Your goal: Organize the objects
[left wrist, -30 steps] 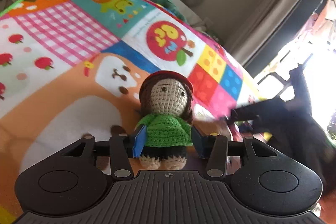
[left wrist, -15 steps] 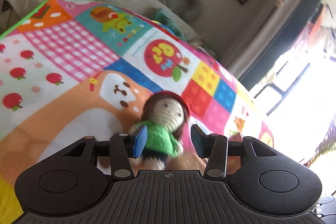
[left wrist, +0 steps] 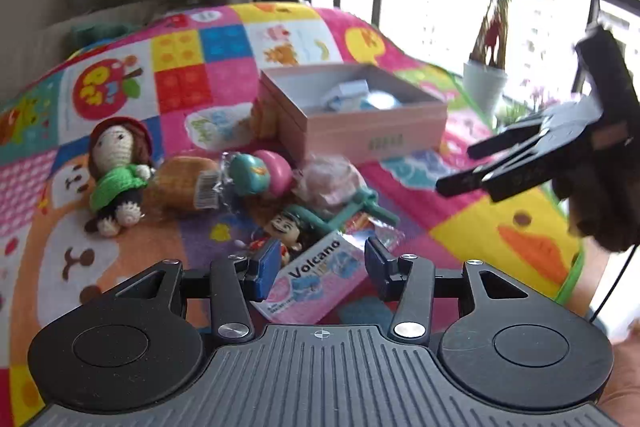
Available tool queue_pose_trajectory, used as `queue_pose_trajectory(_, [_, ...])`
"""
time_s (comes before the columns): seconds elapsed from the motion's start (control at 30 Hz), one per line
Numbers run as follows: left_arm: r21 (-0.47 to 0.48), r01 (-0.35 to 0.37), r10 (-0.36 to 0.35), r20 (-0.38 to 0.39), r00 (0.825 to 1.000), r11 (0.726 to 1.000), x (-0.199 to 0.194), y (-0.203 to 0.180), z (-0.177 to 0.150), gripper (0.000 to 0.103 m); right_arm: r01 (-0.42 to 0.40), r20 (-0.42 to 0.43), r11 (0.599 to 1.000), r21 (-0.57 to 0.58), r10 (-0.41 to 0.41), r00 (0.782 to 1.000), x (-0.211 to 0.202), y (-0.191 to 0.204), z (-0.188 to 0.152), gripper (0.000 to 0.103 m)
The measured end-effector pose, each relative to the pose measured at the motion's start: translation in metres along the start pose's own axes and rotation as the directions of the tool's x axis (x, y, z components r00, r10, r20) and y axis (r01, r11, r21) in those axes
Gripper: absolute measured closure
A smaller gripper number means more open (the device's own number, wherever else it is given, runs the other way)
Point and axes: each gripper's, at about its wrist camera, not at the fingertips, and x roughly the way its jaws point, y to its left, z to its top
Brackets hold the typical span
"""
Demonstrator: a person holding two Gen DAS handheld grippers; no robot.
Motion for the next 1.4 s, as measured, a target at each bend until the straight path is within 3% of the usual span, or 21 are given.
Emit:
queue_pose_trajectory(0.2, [0.094,-0.033,0.047,-0.152,0.987,0.995,0.03,-0.016,-0.002,0.054,-0.047,0.062,0.989,0.138,0.039,0.997,-0.012,-0.028,-0.028,0.018])
queue_pose_trajectory(0.33, [0.114,0.072,-0.052,-0.165,0.985,0.991,0.012,-0.039,-0.002,0.055,-0.035,0.126,0.979,0.201,0.009,0.992,-0.016,-0.041,-0.04,0.015])
queue_pose_trajectory(0.47, [0.218,-0.075,0.104,-0.124,0.987,0.973,0.014,-0.051,0.002,0.056,-0.043,0.147,0.971,0.237,0.008,0.989,-0.008,-0.048,-0.048,0.014])
queue_pose_trajectory(0.57, [0.228,-0.102,0.14,-0.16,0.977,0.968,0.027,-0.04,0.007,0.054,-0.044,0.137,0.968,0.247,0.01,0.99,0.002,-0.048,-0.055,0.014])
queue_pose_trajectory(0.67, [0.171,-0.095,0.125,-0.175,0.977,0.981,0.027,-0.021,0.011,0.055,-0.056,0.164,0.966,0.252,0.015,0.986,0.0,-0.048,-0.061,0.011])
queue_pose_trajectory(0.83, [-0.056,-0.093,0.084,-0.141,0.986,0.994,0.016,0.026,0.008,0.058,-0.087,0.182,0.954,0.287,0.035,0.983,-0.001,-0.053,-0.063,0.008])
queue_pose_trajectory(0.9, [-0.176,-0.074,0.05,-0.138,0.989,0.982,0.014,0.049,0.002,0.059,-0.1,0.179,0.948,0.303,0.047,0.983,0.001,-0.057,-0.064,0.008])
queue_pose_trajectory(0.97, [-0.299,-0.009,-0.033,-0.137,0.99,0.954,0.015,0.067,-0.007,0.06,-0.112,0.182,0.942,0.316,0.056,0.982,0.001,-0.059,-0.064,0.008])
queue_pose_trajectory(1.03, [-0.347,0.059,-0.107,-0.121,0.987,0.936,0.015,0.069,-0.015,0.059,-0.118,0.184,0.939,0.324,0.06,0.981,0.001,-0.061,-0.065,0.007])
queue_pose_trajectory(1.1, [-0.295,0.122,-0.161,-0.112,0.981,0.948,0.011,0.051,-0.018,0.059,-0.121,0.184,0.938,0.326,0.062,0.981,0.001,-0.061,-0.065,0.007])
queue_pose_trajectory(1.2, [-0.174,0.254,-0.279,-0.143,0.949,0.952,0.005,0.01,-0.022,0.059,-0.117,0.18,0.939,0.324,0.06,0.982,0.002,-0.06,-0.065,0.006])
queue_pose_trajectory(1.3, [0.005,0.207,-0.203,-0.19,0.961,0.978,-0.001,-0.03,-0.019,0.059,-0.112,0.178,0.94,0.322,0.055,0.982,0.002,-0.059,-0.065,0.006])
queue_pose_trajectory(1.4, [0.046,0.103,-0.094,-0.168,0.981,0.994,-0.005,-0.045,-0.005,0.059,-0.106,0.177,0.941,0.322,0.05,0.983,0.002,-0.058,-0.064,0.006])
